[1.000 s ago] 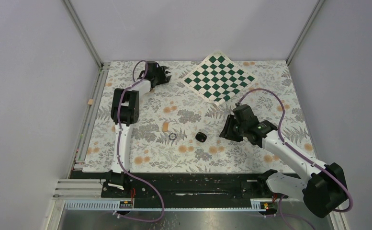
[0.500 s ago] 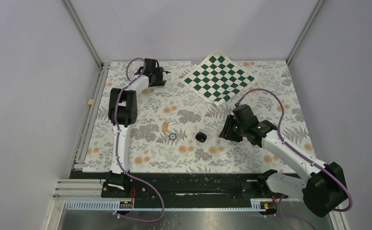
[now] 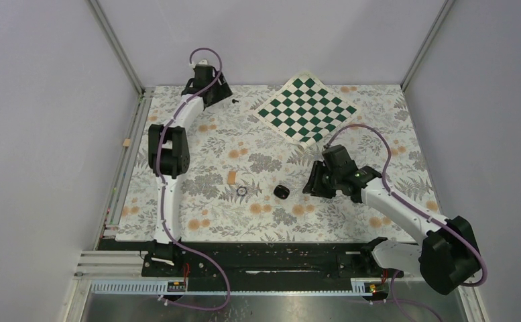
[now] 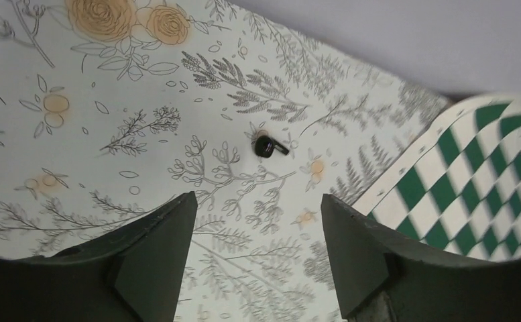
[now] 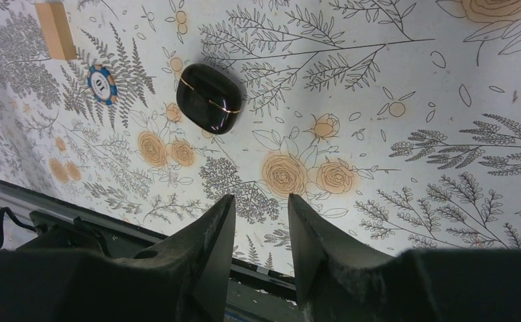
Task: Insert the wireless bluetooth earbuds into the charging case
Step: Move the left earbud to the center of the board.
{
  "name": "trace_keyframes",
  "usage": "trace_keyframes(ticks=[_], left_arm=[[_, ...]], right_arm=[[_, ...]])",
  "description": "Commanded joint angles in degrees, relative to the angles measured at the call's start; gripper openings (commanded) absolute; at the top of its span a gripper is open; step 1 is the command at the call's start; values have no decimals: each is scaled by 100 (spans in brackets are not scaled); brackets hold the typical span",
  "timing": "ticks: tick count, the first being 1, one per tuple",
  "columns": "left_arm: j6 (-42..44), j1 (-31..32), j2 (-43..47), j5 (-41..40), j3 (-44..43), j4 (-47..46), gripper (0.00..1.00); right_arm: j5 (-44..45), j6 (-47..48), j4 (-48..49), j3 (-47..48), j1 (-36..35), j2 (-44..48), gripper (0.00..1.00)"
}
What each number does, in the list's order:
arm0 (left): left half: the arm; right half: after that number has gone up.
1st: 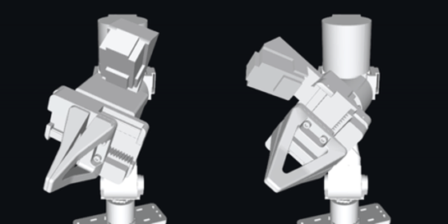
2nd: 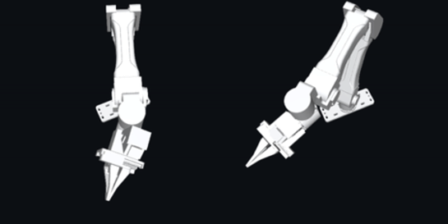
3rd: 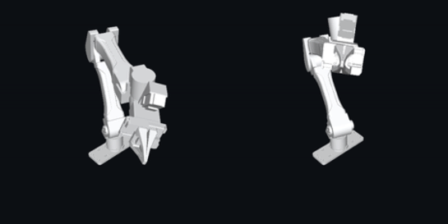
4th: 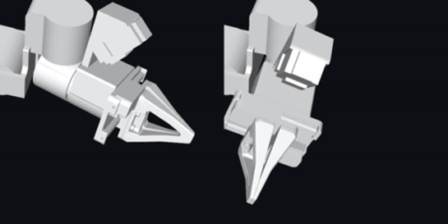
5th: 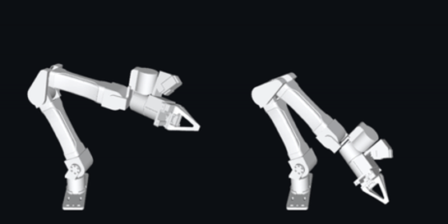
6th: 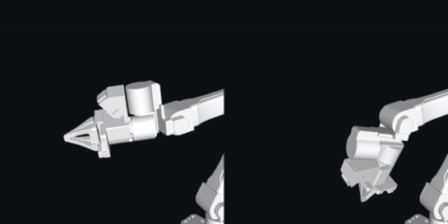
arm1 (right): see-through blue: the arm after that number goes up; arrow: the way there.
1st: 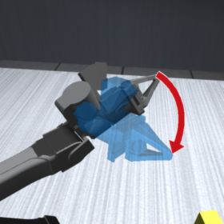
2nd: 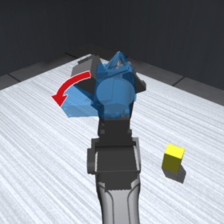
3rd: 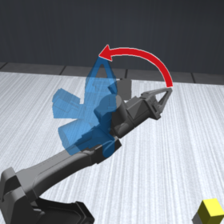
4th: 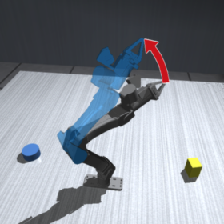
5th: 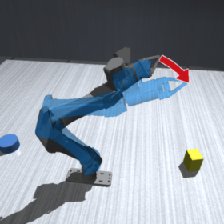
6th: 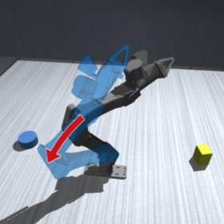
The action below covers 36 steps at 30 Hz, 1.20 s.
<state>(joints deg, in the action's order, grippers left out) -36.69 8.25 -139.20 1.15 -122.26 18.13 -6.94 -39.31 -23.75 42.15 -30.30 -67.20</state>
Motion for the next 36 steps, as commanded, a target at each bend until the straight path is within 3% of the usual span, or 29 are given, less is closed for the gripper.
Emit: trace_keyframes(ticks=[1,7,12,22,25,28,36], left_arm=[[2205,114,59,349,-426,-1,72],[3019,340,-496,371,-1255,528,82],[3115,405,-764,259,-1713,832,79],[3607,467,-783,256,-1816,1316,88],[2866,413,-649,635,-1591,1074,92],[1221,209,-336,1251,-826,30,90],[-847,157,-856,592,-1234,-674,73]], right_arm=[[-189,75,168,102,25,-224,42],[-281,160,167,267,25,-538,42],[-316,183,159,333,36,-690,42],[-320,241,127,472,65,-845,41],[-316,246,129,490,69,-879,41],[-371,225,138,504,68,-899,41],[-375,209,130,494,69,-812,41]])
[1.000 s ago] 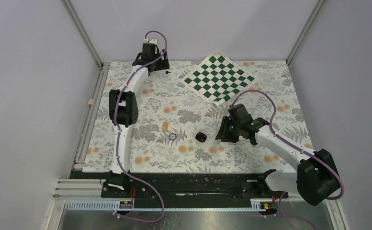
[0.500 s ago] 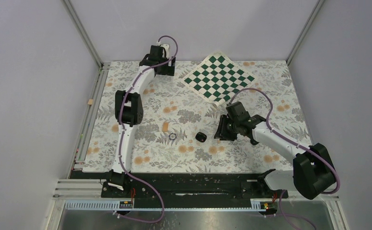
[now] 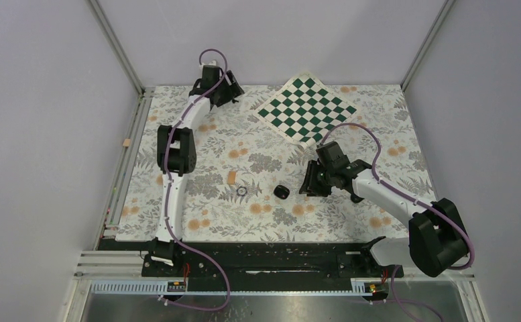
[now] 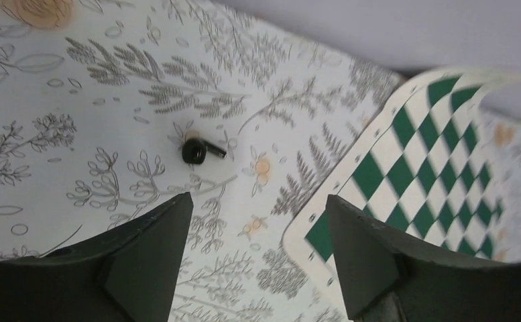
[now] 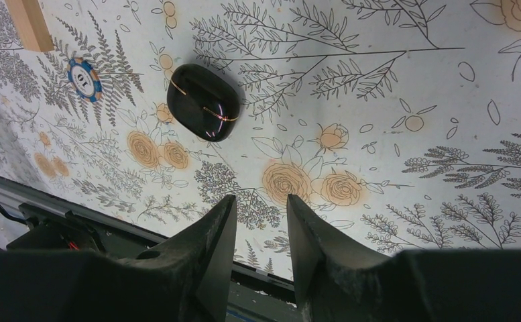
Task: Insert the wireless bluetooth earbuds into the charging case
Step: Move the left earbud to the center of the board.
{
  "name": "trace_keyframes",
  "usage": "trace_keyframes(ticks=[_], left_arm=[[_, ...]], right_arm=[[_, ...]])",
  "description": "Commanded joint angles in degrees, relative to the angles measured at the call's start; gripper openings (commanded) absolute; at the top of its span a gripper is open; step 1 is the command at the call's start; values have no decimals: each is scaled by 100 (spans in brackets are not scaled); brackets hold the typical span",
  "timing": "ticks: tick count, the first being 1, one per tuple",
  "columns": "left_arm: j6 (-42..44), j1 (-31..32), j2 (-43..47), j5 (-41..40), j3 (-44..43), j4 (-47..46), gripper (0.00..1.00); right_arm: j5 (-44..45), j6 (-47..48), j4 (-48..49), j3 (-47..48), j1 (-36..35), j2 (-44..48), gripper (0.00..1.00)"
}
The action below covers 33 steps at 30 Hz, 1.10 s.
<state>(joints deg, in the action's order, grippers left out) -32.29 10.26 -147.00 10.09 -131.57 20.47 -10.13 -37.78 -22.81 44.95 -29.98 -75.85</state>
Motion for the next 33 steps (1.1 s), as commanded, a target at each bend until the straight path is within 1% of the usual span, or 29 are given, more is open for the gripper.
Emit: trace_keyframes(ticks=[1,3,4,7,11,13,16,20,25,28,33], left_arm=[[-1365,-32,-43,-512,-207,-1077,72],[-1546,-69,59,-748,104,-1514,72],[-1612,-88,42,-810,111,-1612,72],[-1895,-144,-386,-656,-418,-1592,71],[-2682,-164,-850,-362,-659,-2000,70],[-2897,-158,-967,-357,-648,-2119,70],[-3005,-155,-924,-585,-434,-2243,70],[-3038,-169,-920,-610,-366,-2301,71],[-3207,-170,-925,-284,-72,-2606,70],[-3238,-169,-926,-59,13,-2572,70],[-3308,-136,-729,234,488,-2785,70]], right_arm=[[-57,63,28,230,36,53,41],[-36,97,-24,258,36,54,41],[-19,97,-45,248,36,53,41],[-41,130,-35,273,45,-2,41],[-161,164,-48,392,65,-131,40],[-156,198,-85,430,67,-139,40],[-126,231,-146,445,87,-91,40],[-125,255,-163,449,130,-84,40],[-162,263,-164,463,141,-137,40],[-160,252,-167,438,146,-106,40],[-168,253,-162,443,150,-99,40]])
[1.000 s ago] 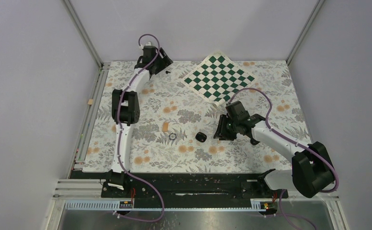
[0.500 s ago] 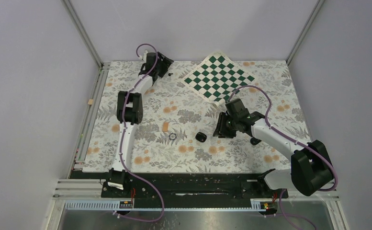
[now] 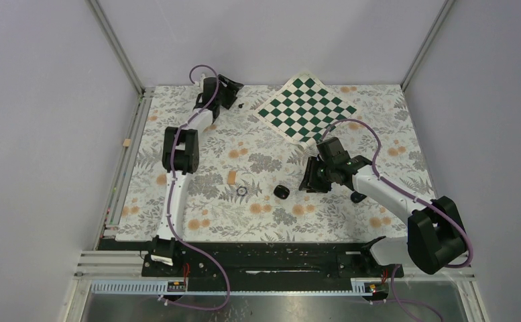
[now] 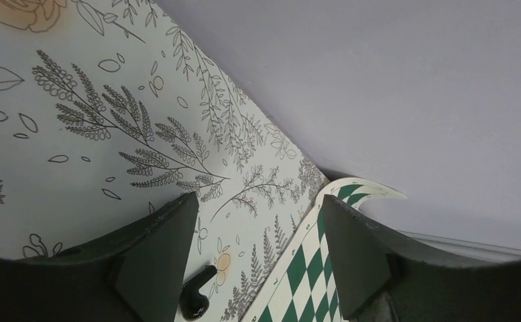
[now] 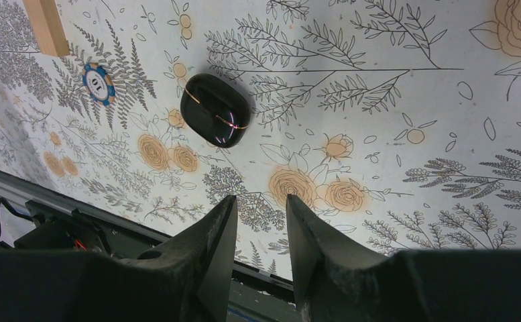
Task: Insert the wireless bluetooth earbuds into the charging case
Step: Move the left earbud to the center of the board.
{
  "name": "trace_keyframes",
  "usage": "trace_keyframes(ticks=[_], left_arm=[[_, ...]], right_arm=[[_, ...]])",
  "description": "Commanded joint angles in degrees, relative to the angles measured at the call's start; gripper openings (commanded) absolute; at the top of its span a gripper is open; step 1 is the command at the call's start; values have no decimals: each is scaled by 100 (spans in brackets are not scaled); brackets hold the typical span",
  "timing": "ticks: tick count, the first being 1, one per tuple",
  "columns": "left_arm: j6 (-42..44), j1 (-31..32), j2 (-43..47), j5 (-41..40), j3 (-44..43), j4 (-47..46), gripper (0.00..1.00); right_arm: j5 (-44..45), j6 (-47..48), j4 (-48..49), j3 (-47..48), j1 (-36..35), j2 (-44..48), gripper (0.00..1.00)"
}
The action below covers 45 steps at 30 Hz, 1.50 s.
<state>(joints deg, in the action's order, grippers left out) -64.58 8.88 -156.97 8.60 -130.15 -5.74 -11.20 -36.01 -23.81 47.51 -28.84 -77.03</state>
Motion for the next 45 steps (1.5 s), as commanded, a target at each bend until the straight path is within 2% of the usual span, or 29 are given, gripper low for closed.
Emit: trace_keyframes(ticks=[1,13,22,35,45], left_arm=[[-66,12,297,443,383,-176,70],[69,145,1029,940,1772,-559,66],[511,336,1151,1300,1974,-448,67],[1114,512,1195,2160,1827,-22,67],[1701,664,1912,2653,2823,182,68]], right_arm=[[-62,73,-57,189,36,9,40],[-127,-2,-29,128,36,60,40],[-147,-63,-19,58,37,114,40],[-157,-73,-2,58,36,104,40],[-215,-123,61,-17,36,174,40]])
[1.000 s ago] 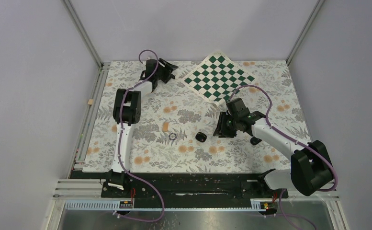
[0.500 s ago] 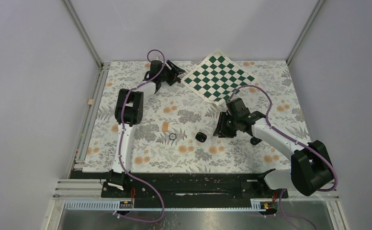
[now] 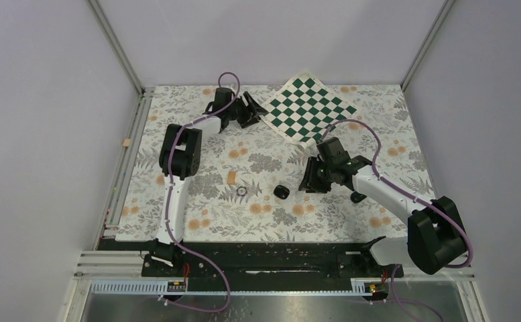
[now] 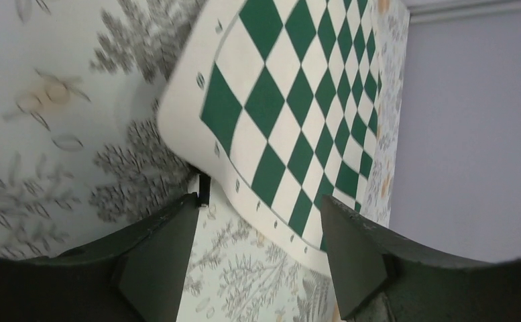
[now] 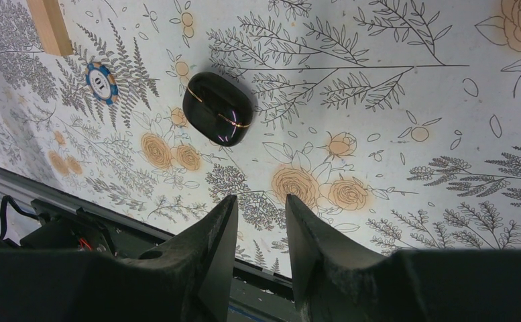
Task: Insert the wireless bluetooth earbuds into the charging case
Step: Move the left earbud to the center of the board.
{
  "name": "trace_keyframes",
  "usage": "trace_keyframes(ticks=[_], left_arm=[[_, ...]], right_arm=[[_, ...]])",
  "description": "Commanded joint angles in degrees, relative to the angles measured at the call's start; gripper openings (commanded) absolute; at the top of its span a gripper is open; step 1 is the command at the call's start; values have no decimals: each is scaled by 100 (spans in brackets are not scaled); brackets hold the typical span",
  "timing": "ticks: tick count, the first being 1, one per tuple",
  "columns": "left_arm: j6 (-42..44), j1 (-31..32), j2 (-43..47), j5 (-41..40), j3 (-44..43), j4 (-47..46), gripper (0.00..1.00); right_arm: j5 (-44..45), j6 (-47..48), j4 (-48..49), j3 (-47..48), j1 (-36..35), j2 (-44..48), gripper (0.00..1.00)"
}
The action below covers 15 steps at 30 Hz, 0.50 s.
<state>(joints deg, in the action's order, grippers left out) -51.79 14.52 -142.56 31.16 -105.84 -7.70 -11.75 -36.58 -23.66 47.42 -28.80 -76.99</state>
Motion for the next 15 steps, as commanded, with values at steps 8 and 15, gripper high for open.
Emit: trace_keyframes(ticks=[8,15], left_arm=[[683,145,1082,-44,979,735,69],[805,148,1214,-894,625,943,63]], right_arm=[[-145,-103,58,-49,32,269,40],[-137,-96,54,-16,30,281,40]])
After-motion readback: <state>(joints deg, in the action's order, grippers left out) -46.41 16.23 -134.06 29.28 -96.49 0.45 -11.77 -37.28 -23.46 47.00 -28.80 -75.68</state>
